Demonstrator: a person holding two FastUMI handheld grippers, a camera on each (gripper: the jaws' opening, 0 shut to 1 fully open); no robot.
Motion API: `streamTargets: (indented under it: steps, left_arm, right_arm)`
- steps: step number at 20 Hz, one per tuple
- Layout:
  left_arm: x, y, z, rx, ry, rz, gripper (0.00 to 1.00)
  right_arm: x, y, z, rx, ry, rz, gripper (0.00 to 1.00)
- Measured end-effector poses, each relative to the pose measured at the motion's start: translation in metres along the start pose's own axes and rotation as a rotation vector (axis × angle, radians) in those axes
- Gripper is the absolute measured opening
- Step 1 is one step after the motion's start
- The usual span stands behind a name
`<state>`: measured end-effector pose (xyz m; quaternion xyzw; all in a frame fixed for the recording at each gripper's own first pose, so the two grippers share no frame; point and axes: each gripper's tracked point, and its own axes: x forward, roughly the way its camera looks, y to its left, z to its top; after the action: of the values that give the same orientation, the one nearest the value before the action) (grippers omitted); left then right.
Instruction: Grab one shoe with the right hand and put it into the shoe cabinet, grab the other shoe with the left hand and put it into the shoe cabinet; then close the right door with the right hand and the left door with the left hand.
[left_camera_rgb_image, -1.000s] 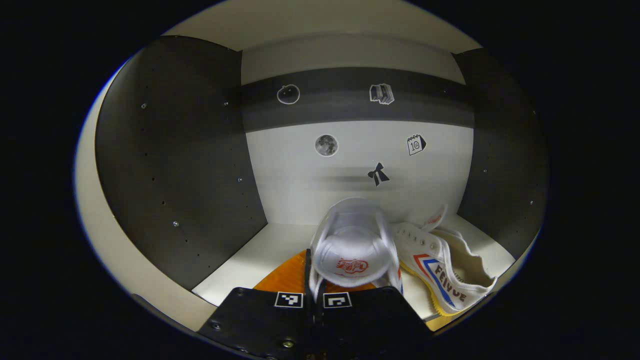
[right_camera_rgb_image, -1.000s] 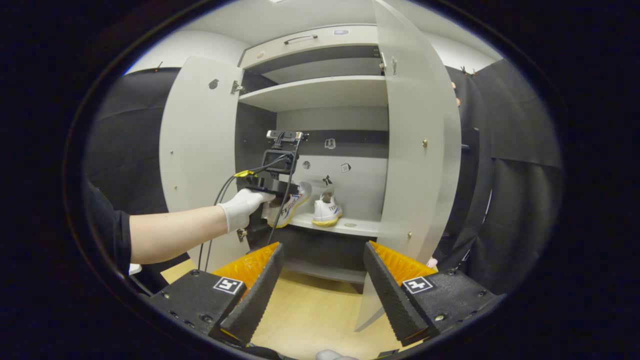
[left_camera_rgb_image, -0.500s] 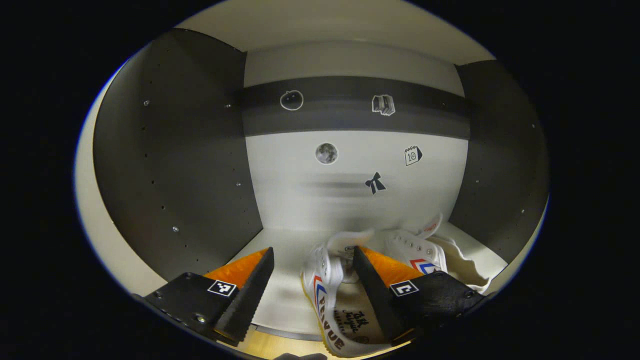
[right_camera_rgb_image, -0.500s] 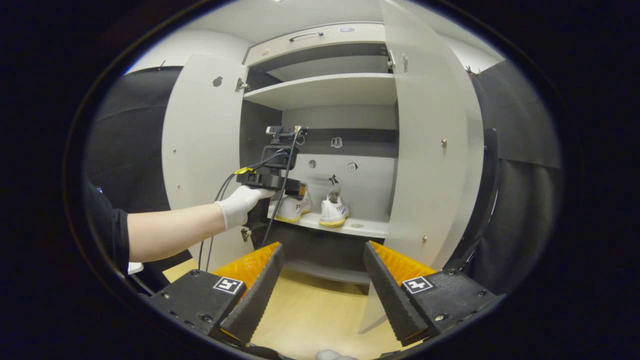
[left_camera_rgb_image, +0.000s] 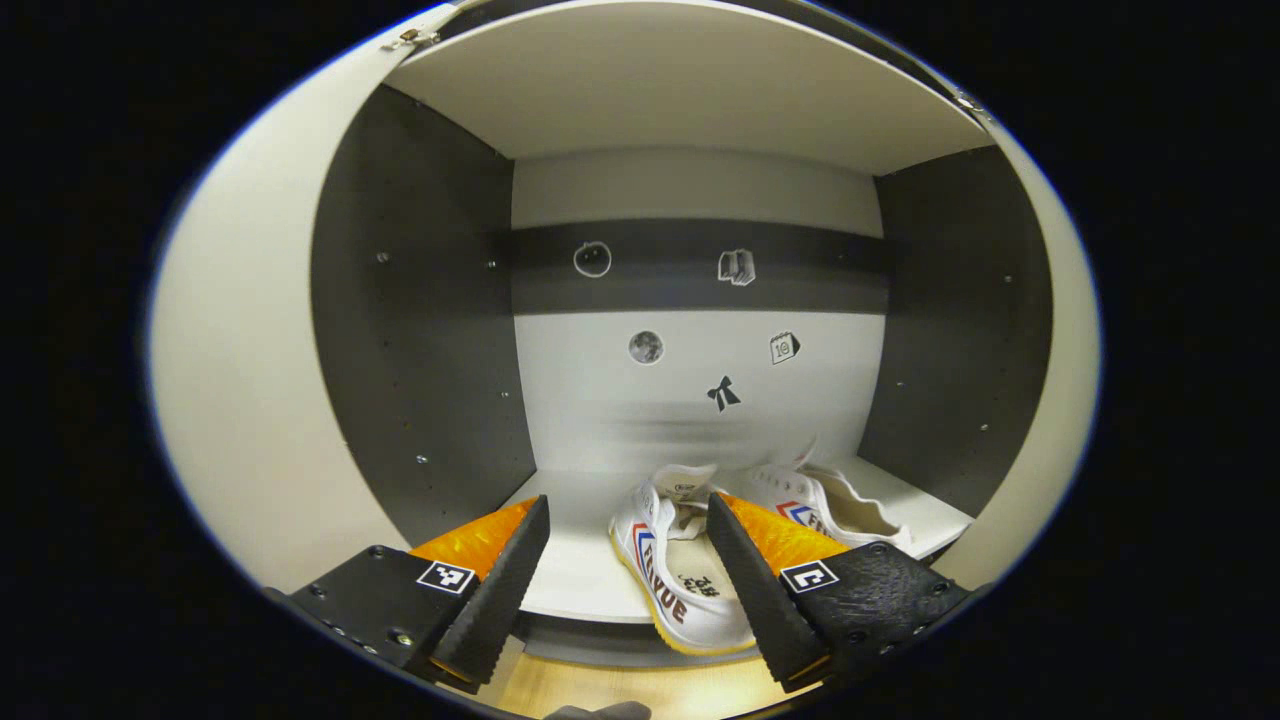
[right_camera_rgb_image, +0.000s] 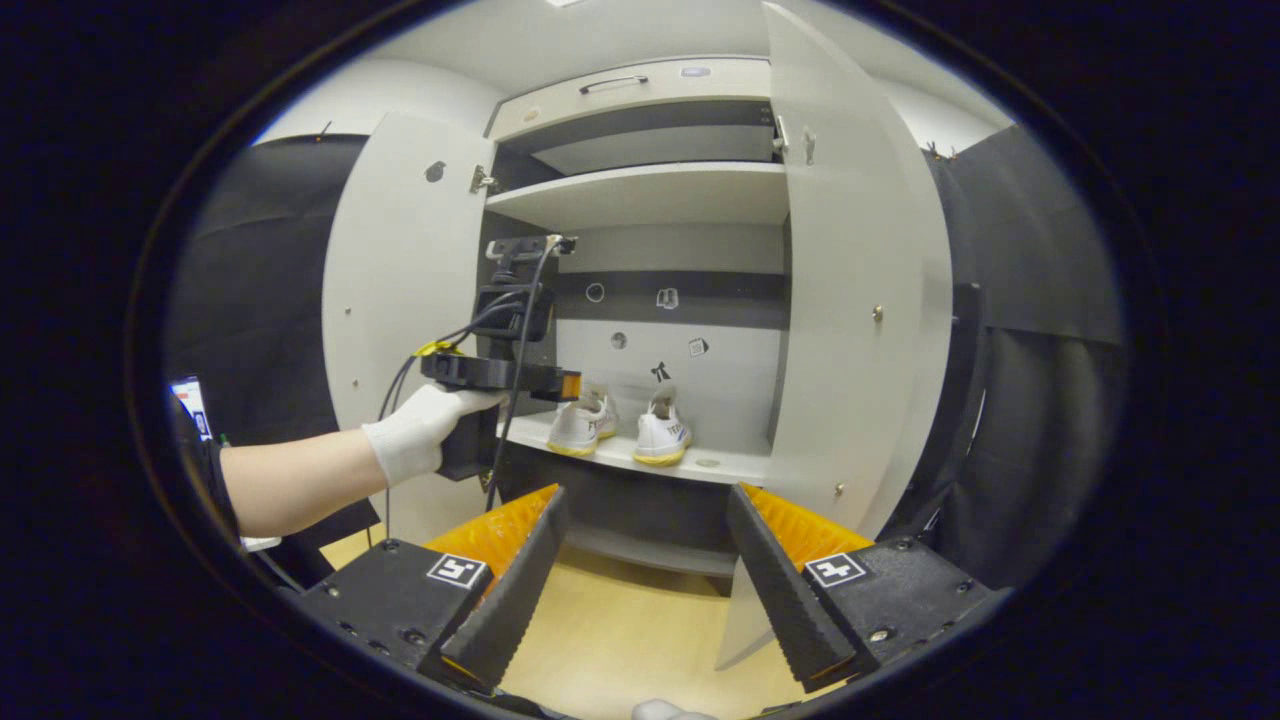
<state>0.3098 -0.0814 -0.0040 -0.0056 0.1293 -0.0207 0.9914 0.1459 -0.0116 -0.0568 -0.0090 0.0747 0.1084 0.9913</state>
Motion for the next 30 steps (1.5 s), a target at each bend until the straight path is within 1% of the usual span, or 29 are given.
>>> streamTargets:
  steps: [1, 3, 6, 10, 12, 13, 14, 15, 17, 18, 19, 20, 24, 25, 26, 27, 28, 29, 30]
  left_arm:
    - [-0.013, 0.000, 0.005, 0.000, -0.018, -0.004, 0.95]
    - [-0.043, -0.004, 0.019, -0.018, -0.055, -0.036, 0.95]
    - [-0.092, -0.001, 0.036, 0.006, -0.127, -0.050, 0.95]
    - [-0.146, 0.003, 0.042, 0.035, -0.189, -0.062, 0.95]
    - [-0.163, 0.006, 0.030, 0.037, -0.199, -0.061, 0.95]
    - [-0.172, 0.008, 0.023, 0.040, -0.205, -0.058, 0.95]
    - [-0.181, 0.010, 0.014, 0.045, -0.209, -0.053, 0.95]
    - [-0.199, 0.019, 0.013, 0.052, -0.216, -0.047, 0.95]
    - [-0.235, 0.035, 0.003, 0.062, -0.222, -0.031, 0.95]
    - [-0.248, 0.039, -0.004, 0.057, -0.225, -0.032, 1.00]
    - [-0.263, 0.040, -0.012, 0.055, -0.224, -0.033, 0.96]
    - [-0.275, 0.043, -0.020, 0.052, -0.216, -0.029, 0.96]
    - [-0.320, 0.054, -0.054, 0.051, -0.186, -0.023, 0.96]
    - [-0.331, 0.058, -0.064, 0.046, -0.173, -0.019, 0.97]
    - [-0.340, 0.061, -0.071, 0.036, -0.171, -0.016, 0.97]
    - [-0.351, 0.061, -0.077, 0.026, -0.162, -0.015, 0.97]
    - [-0.360, 0.063, -0.084, 0.022, -0.149, -0.011, 0.96]
    - [-0.366, 0.064, -0.088, 0.026, -0.141, -0.007, 0.97]
    - [-0.369, 0.066, -0.090, 0.031, -0.140, 0.003, 0.97]
  right_arm:
    - [-0.002, -0.001, 0.003, 0.005, -0.008, -0.010, 0.97]
    - [-0.007, -0.001, 0.008, 0.009, -0.025, -0.033, 0.97]
    - [-0.016, 0.001, 0.015, 0.023, -0.041, -0.060, 0.97]
    - [-0.033, 0.009, 0.026, 0.022, -0.077, -0.095, 0.97]
    - [-0.043, 0.015, 0.030, 0.027, -0.091, -0.110, 0.97]
    - [-0.049, 0.018, 0.030, 0.026, -0.096, -0.115, 1.00]
    - [-0.055, 0.021, 0.030, 0.024, -0.098, -0.122, 1.00]
    - [-0.061, 0.022, 0.030, 0.022, -0.103, -0.128, 0.97]
    - [-0.072, 0.024, 0.026, 0.022, -0.104, -0.147, 0.97]
    - [-0.078, 0.023, 0.025, 0.026, -0.103, -0.161, 0.97]
    - [-0.083, 0.022, 0.022, 0.030, -0.103, -0.173, 1.00]
    - [-0.089, 0.022, 0.021, 0.036, -0.103, -0.187, 0.97]
    - [-0.111, 0.017, 0.008, 0.044, -0.099, -0.240, 0.97]
    - [-0.117, 0.015, 0.004, 0.051, -0.097, -0.253, 1.00]
    - [-0.122, 0.015, -0.001, 0.057, -0.093, -0.262, 0.97]
    - [-0.127, 0.014, -0.006, 0.063, -0.084, -0.269, 0.97]
    - [-0.131, 0.013, -0.010, 0.067, -0.077, -0.272, 1.00]
    - [-0.133, 0.011, -0.013, 0.069, -0.072, -0.278, 1.00]
    - [-0.136, 0.007, -0.012, 0.072, -0.071, -0.282, 0.97]
